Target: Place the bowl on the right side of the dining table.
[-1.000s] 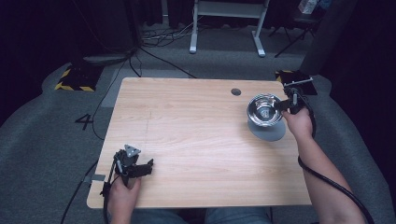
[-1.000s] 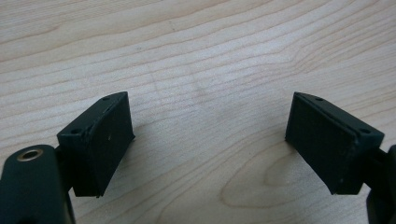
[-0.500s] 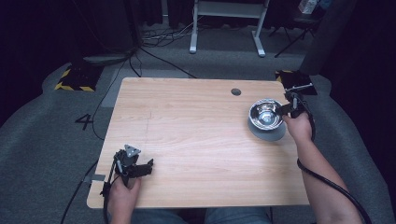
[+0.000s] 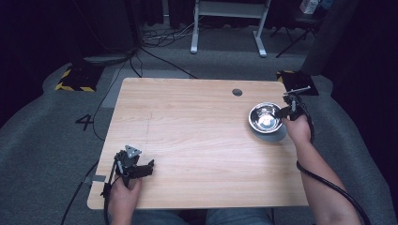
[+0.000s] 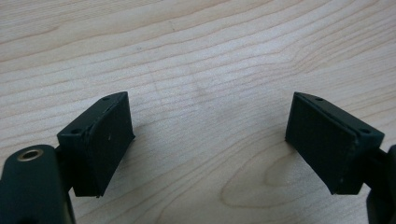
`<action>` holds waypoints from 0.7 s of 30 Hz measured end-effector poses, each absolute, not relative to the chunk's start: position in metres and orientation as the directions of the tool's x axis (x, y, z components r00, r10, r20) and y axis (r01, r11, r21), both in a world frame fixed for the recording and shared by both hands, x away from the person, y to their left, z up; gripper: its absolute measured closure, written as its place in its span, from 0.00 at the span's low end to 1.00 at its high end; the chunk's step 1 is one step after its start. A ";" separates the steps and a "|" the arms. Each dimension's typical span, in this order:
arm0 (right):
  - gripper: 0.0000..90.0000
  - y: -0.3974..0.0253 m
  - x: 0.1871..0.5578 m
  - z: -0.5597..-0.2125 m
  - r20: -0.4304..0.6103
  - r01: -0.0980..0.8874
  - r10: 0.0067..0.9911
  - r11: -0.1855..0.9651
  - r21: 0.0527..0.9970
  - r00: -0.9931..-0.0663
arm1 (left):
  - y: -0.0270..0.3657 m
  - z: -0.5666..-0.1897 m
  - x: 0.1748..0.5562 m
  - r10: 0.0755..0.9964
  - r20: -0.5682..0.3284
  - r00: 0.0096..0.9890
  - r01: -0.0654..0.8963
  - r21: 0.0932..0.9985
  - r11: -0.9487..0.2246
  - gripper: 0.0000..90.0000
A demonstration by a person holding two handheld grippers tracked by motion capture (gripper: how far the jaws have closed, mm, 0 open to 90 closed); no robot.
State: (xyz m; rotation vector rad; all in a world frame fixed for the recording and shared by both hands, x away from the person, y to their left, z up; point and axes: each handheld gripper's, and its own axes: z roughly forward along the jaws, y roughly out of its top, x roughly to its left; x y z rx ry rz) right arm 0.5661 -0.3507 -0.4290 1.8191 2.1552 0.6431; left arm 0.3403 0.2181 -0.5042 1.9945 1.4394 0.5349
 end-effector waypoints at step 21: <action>0.64 -0.363 0.564 -0.425 0.042 0.852 0.981 0.142 0.503 -0.188 | 0.218 -0.504 0.340 0.945 -0.029 0.326 0.696 0.684 -0.219 0.17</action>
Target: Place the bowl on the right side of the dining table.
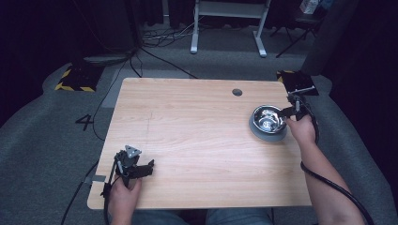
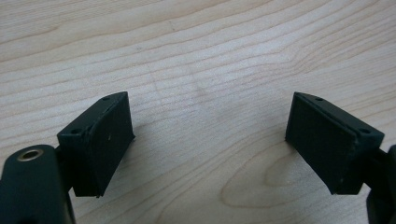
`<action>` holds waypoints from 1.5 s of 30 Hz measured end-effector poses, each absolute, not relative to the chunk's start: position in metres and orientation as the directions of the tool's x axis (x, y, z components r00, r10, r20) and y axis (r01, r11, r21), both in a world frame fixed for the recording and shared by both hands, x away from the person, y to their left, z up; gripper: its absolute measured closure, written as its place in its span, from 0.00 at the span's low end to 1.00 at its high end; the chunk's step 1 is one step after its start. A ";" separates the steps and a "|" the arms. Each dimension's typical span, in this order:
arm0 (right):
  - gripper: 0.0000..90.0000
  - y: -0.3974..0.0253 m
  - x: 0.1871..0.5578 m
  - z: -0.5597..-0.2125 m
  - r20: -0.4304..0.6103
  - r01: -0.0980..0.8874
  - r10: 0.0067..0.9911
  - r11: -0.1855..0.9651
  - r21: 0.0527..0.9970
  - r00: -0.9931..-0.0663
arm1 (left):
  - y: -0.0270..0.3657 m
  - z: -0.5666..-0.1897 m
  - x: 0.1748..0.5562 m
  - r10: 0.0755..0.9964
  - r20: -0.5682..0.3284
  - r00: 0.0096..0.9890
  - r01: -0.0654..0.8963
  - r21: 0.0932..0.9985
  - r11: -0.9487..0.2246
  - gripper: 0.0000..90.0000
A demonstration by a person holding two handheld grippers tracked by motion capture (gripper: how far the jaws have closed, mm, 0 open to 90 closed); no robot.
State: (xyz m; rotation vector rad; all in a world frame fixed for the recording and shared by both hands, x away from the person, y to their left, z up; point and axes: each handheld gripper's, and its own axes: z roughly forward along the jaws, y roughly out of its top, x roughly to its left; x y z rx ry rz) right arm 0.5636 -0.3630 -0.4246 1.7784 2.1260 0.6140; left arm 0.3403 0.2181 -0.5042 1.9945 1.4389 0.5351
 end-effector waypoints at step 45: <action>0.54 -0.270 0.482 -0.314 0.060 0.568 0.807 0.359 0.740 -0.587 | 0.218 -0.504 0.340 0.945 -0.029 0.326 0.696 0.684 -0.219 0.17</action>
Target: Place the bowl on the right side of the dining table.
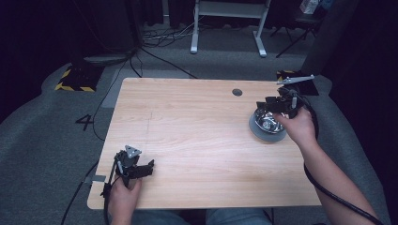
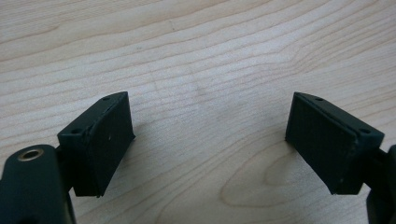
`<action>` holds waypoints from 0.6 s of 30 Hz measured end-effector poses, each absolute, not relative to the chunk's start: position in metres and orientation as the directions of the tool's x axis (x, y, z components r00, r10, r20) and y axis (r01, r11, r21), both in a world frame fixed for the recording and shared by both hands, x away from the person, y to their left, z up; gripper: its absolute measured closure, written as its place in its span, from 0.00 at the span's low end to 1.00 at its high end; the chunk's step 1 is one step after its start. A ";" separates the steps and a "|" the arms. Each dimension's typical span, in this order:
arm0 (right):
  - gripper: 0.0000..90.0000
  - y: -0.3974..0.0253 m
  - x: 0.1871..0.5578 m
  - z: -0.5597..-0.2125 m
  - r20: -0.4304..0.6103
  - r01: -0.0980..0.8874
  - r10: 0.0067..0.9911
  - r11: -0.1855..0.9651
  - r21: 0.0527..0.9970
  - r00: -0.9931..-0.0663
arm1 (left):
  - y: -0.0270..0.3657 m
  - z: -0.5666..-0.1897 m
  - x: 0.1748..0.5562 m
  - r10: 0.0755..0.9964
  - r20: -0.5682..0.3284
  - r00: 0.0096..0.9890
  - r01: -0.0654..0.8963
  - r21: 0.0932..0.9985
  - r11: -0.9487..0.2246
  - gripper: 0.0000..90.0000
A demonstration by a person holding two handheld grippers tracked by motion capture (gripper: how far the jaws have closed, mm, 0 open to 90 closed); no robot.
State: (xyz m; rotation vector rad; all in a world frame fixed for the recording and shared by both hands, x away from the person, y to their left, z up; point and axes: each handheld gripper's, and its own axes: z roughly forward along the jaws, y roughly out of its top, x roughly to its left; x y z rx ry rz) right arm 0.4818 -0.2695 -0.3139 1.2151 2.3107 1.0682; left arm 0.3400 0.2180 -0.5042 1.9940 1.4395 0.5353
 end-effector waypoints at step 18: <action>0.53 -0.251 0.431 -0.333 0.064 0.523 0.695 0.474 0.708 -0.716 | 0.218 -0.504 0.340 0.945 -0.029 0.326 0.696 0.684 -0.219 0.17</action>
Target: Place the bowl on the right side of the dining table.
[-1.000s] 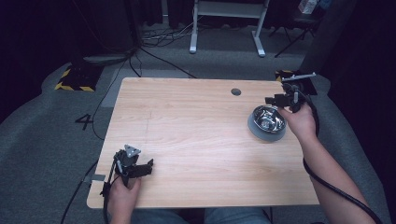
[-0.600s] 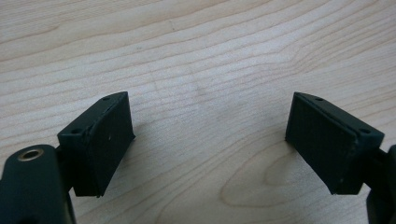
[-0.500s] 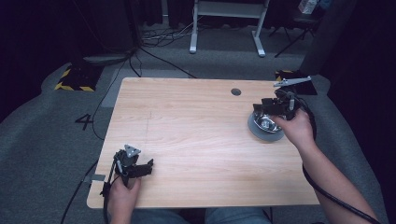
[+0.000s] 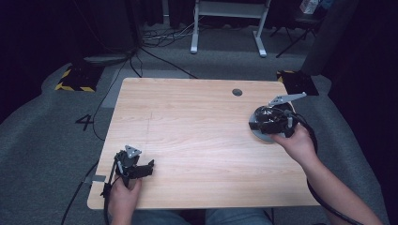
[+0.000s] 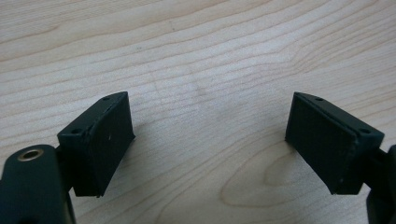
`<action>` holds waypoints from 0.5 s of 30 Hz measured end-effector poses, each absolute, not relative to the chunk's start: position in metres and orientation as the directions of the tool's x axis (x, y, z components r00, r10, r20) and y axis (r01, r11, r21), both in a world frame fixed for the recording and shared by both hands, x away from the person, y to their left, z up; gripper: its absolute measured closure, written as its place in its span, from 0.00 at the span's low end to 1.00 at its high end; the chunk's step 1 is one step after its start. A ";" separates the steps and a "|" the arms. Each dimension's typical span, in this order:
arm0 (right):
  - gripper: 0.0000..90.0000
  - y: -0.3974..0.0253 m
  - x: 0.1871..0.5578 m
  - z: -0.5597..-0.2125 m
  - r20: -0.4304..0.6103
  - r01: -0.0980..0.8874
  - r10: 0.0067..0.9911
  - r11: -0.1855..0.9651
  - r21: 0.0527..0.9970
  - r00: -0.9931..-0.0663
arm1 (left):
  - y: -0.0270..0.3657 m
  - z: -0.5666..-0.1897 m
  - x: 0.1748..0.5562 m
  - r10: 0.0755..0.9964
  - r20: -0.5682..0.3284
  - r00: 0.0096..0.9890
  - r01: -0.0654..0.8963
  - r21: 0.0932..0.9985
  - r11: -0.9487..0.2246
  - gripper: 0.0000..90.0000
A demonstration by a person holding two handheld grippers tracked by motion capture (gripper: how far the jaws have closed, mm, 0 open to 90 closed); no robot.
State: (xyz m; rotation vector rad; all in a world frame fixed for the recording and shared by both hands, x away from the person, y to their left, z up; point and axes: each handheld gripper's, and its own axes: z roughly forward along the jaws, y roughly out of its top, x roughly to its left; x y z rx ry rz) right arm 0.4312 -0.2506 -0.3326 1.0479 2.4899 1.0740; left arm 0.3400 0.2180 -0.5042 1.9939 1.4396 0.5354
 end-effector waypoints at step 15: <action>0.53 -0.247 0.391 -0.370 0.095 0.527 0.651 0.510 0.680 -0.753 | 0.218 -0.504 0.340 0.945 -0.028 0.325 0.695 0.684 -0.219 0.17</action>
